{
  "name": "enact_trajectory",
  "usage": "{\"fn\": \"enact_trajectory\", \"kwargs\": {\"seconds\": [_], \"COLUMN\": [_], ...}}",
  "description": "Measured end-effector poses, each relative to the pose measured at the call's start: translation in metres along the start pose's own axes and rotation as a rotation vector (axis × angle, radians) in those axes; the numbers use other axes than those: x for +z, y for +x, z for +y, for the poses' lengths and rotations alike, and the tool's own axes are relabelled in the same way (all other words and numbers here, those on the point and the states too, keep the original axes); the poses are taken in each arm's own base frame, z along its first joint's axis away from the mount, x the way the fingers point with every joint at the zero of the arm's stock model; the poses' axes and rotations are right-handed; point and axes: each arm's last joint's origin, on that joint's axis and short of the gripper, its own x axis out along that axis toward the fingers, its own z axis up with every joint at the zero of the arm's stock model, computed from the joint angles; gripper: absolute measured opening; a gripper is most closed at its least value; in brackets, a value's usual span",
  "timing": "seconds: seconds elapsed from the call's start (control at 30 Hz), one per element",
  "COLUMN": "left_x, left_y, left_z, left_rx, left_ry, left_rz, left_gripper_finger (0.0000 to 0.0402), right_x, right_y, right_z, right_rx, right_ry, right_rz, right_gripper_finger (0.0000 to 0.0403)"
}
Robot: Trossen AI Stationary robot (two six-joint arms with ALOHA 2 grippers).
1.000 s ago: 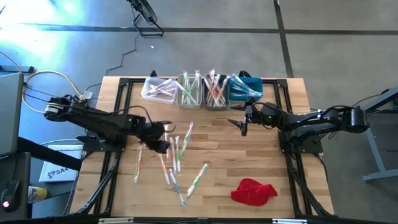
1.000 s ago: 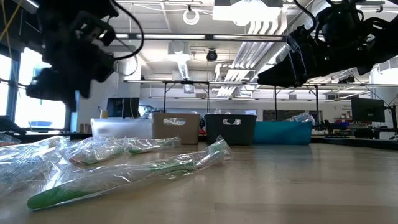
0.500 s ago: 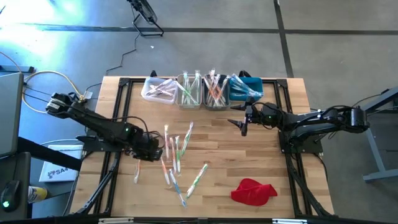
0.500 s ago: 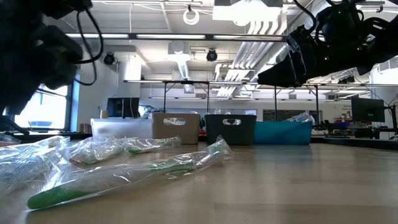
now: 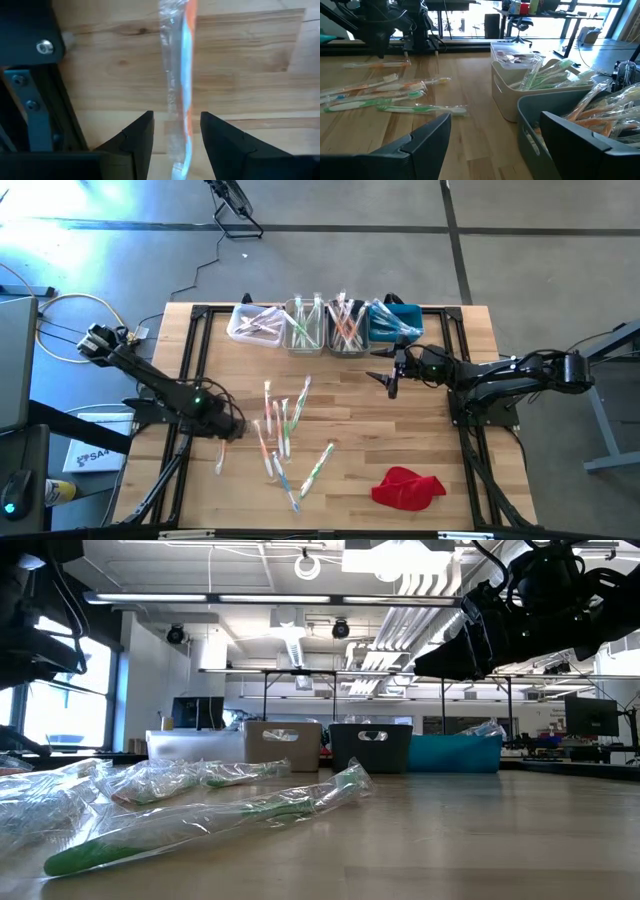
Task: Pick & Place Toothbrushes
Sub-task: Put the orange toothbrush into the dark green bin
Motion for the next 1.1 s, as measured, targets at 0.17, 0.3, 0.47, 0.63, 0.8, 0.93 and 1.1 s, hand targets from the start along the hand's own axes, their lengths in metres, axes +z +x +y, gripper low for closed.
{"fn": "enact_trajectory", "kwargs": {"seconds": [0.17,0.3,0.47,0.63,0.8,0.93,1.1], "left_x": [-0.002,-0.001,-0.001,-0.001,0.0,0.002,0.002], "left_y": [0.0,0.003,0.014,0.027,0.032,0.034,0.036], "left_z": [-0.002,-0.001,-0.004,-0.008,-0.006,-0.004,-0.003], "left_rx": [-0.025,-0.014,-0.013,-0.062,-0.054,-0.05,-0.044], "left_ry": [0.009,0.007,0.015,0.067,0.065,0.064,0.06], "left_rz": [0.002,-0.007,-0.007,0.023,0.024,0.023,0.023], "left_gripper_finger": [0.0157,0.0157,0.0157,0.0157,0.0157,0.0157,0.0154], "right_x": [0.0,0.0,0.0,0.0,0.0,0.0,0.001], "right_y": [0.0,0.0,0.0,0.0,0.0,0.0,0.0], "right_z": [0.0,0.0,0.0,0.0,0.0,0.0,0.0], "right_rx": [0.0,0.0,0.0,0.0,0.0,0.0,0.0], "right_ry": [0.0,0.0,0.0,0.0,0.0,-0.001,-0.02], "right_rz": [0.0,0.0,0.0,0.0,0.0,-0.002,-0.006], "right_gripper_finger": [0.0298,0.0298,0.0298,0.0298,0.0298,0.0298,0.0298]}}
